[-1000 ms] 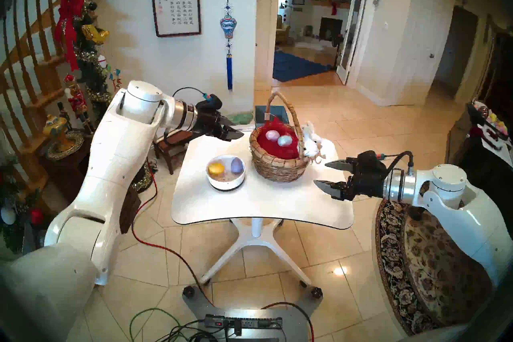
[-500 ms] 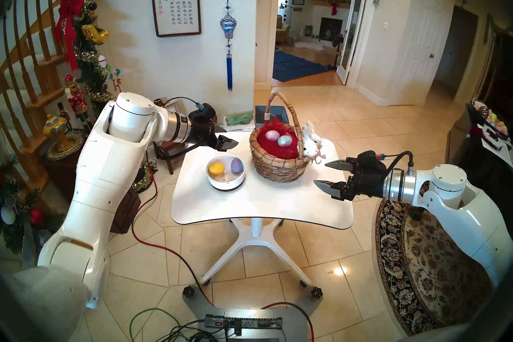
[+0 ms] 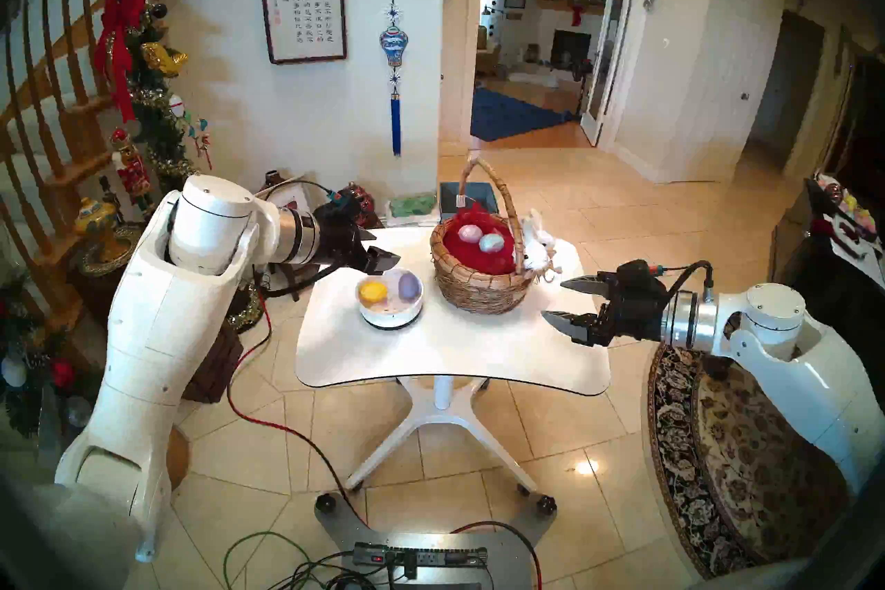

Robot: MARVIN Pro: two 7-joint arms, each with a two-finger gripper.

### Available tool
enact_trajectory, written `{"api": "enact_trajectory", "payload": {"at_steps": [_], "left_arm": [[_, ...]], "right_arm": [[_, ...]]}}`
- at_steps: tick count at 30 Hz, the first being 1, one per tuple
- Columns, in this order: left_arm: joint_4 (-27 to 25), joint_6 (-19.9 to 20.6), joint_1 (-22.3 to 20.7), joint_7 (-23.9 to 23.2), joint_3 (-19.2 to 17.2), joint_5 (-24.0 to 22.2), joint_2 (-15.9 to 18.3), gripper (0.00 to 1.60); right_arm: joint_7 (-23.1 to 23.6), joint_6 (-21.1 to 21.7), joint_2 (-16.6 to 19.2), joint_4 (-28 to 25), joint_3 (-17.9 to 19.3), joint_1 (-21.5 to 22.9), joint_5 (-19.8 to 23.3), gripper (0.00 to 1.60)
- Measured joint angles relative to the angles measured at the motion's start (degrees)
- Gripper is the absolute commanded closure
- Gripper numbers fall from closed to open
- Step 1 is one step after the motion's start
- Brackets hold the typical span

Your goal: Put easter egg into basket

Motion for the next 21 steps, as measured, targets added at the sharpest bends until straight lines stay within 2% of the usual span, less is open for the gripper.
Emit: {"api": "enact_trajectory", "payload": {"at_steps": [8, 14, 21], "left_arm": [[-5.19, 2.35, 4.73, 2.59, -0.5, -1.86, 1.99, 0.12], [-5.47, 2.59, 6.16, 2.93, -0.44, -3.3, 3.34, 0.16], [-4.45, 3.53, 6.02, 4.05, 0.27, -4.68, 2.97, 0.15]], "right_arm": [[0.0, 0.0, 0.0, -0.01, 0.01, -0.01, 0.01, 0.0], [0.0, 0.0, 0.0, -0.01, 0.03, -0.01, 0.01, 0.0], [-0.01, 0.0, 0.0, -0.02, 0.03, -0.01, 0.01, 0.0]]}}
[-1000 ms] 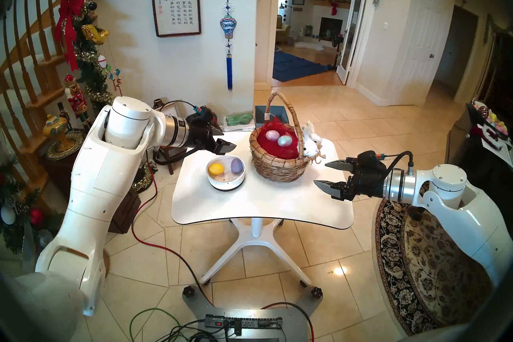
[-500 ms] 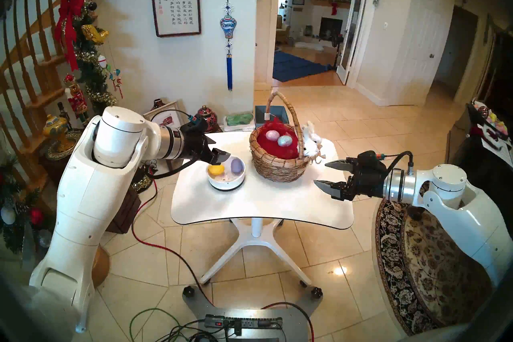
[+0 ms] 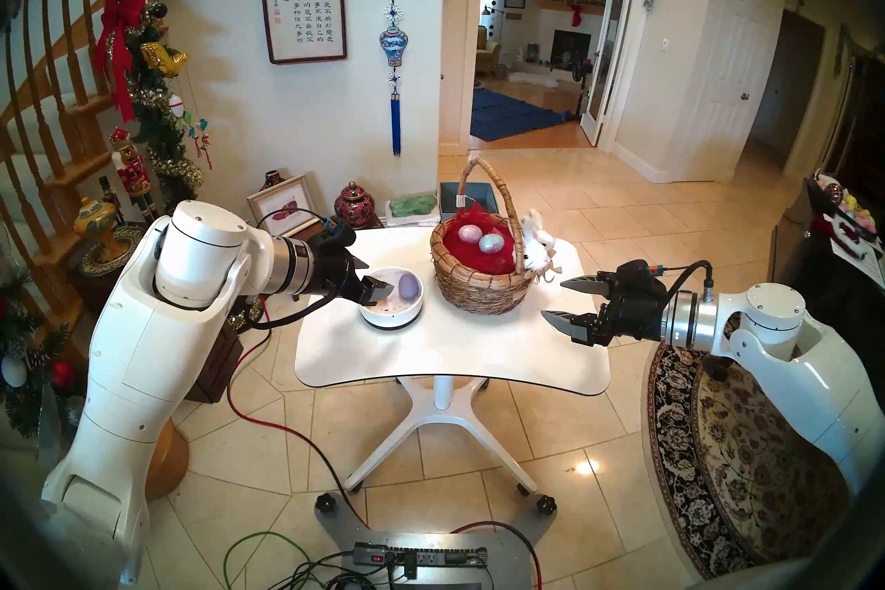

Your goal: Put easter egg into basket

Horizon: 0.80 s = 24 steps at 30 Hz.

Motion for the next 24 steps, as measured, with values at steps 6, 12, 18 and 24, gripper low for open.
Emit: {"api": "enact_trajectory", "payload": {"at_steps": [6, 12, 18, 24], "left_arm": [[0.19, 0.02, -0.65, 0.62, 1.69, -0.64, -1.51, 0.12], [0.51, 0.02, -1.12, 2.57, 3.01, -0.71, -3.23, 0.09], [2.83, 0.02, -1.8, 4.03, 3.98, -1.38, -4.39, 0.03], [5.08, 0.03, -2.59, 4.62, 4.8, -2.48, -4.79, 0.04]], "right_arm": [[0.0, 0.0, 0.0, 0.0, 0.0, 0.0, 0.0, 0.0], [0.0, 0.0, 0.0, 0.0, 0.0, 0.0, 0.0, 0.0], [0.0, 0.0, 0.0, 0.0, 0.0, 0.0, 0.0, 0.0], [0.0, 0.0, 0.0, 0.01, 0.0, 0.0, 0.01, 0.0]]}}
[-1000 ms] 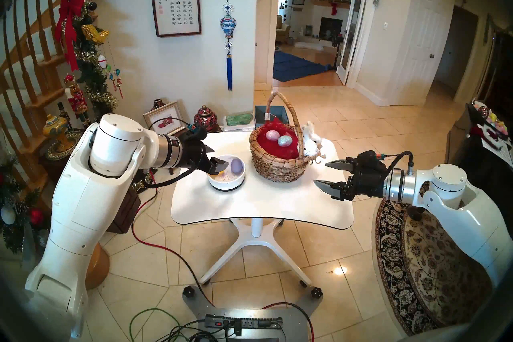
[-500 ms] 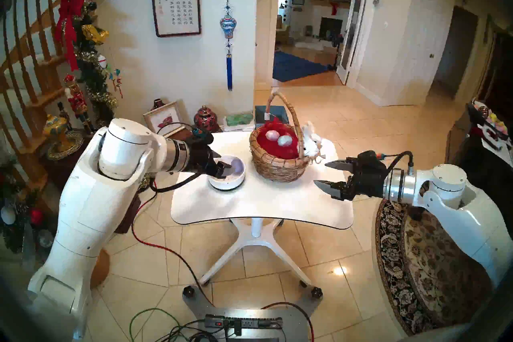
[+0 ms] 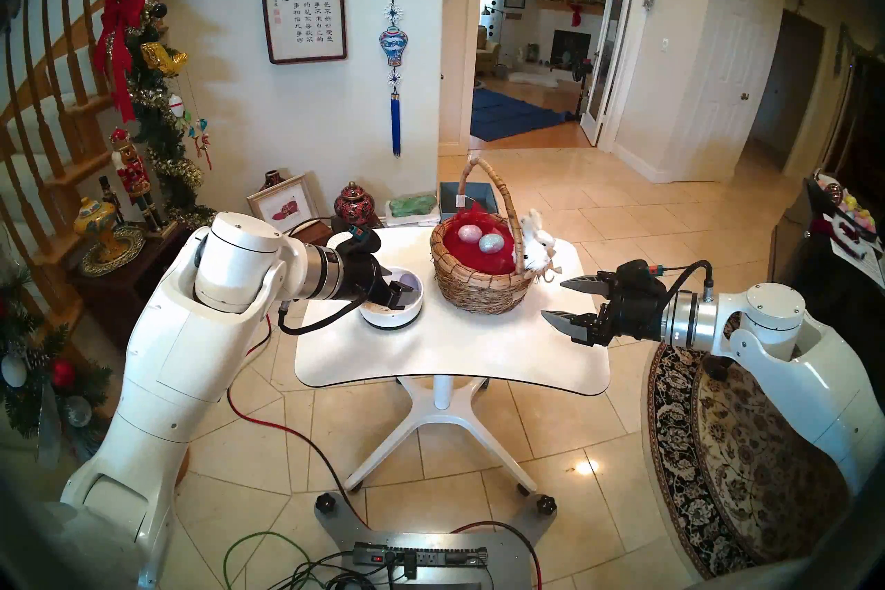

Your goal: Put easter egg into basket

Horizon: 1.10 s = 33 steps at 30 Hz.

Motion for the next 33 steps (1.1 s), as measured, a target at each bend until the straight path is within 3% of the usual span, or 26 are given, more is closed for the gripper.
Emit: {"api": "enact_trajectory", "payload": {"at_steps": [33], "left_arm": [[7.52, 0.0, -4.2, 2.93, 5.4, -4.95, 1.09, 0.1]], "right_arm": [[-0.01, 0.0, 0.0, 0.0, 0.0, 0.0, 0.01, 0.0]]}}
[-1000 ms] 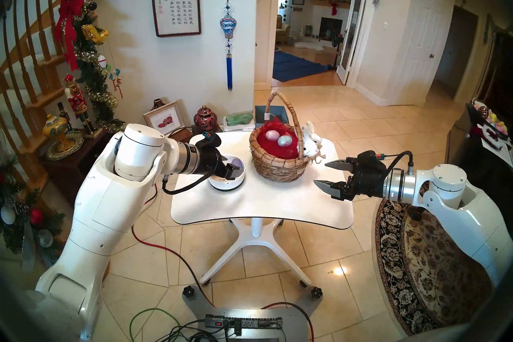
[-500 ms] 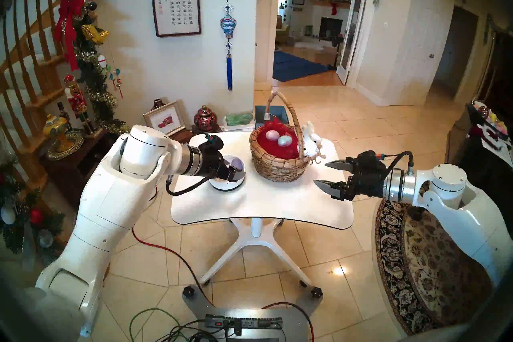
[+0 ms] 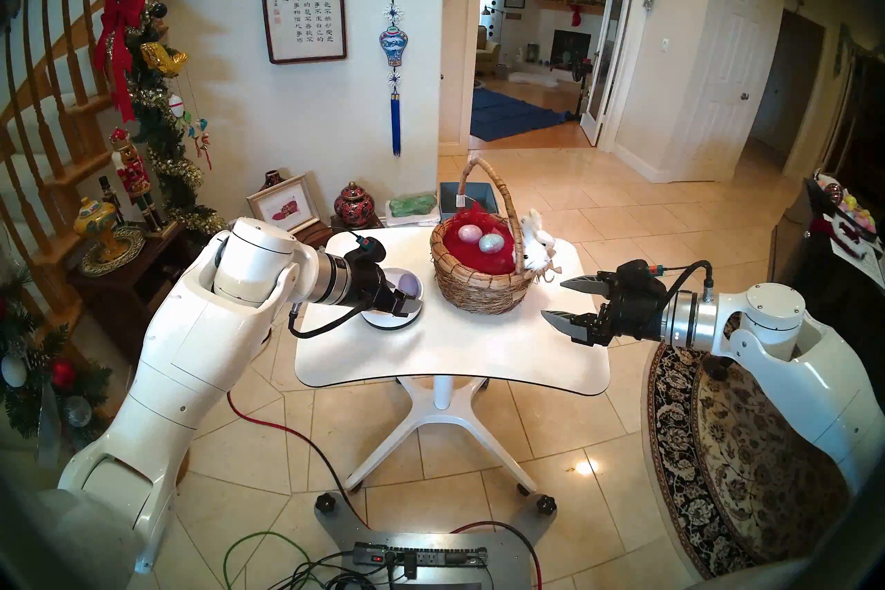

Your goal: Put easter egg into basket

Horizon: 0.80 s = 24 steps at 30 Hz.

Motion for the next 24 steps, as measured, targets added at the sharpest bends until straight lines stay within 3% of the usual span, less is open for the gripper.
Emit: {"api": "enact_trajectory", "payload": {"at_steps": [7, 11, 24], "left_arm": [[0.89, 0.0, -0.87, 0.73, 0.93, -1.27, 0.35, 0.11], [1.46, 0.0, -1.45, 1.18, 1.5, -2.11, 0.55, 0.2], [3.12, 0.0, -3.12, 3.01, 2.9, -4.24, 0.42, 0.2]], "right_arm": [[0.0, 0.0, 0.0, 0.0, 0.0, 0.0, 0.0, 0.0], [0.0, 0.0, 0.0, 0.0, 0.0, 0.0, 0.0, 0.0], [0.0, 0.0, 0.0, 0.0, 0.0, 0.0, 0.0, 0.0]]}}
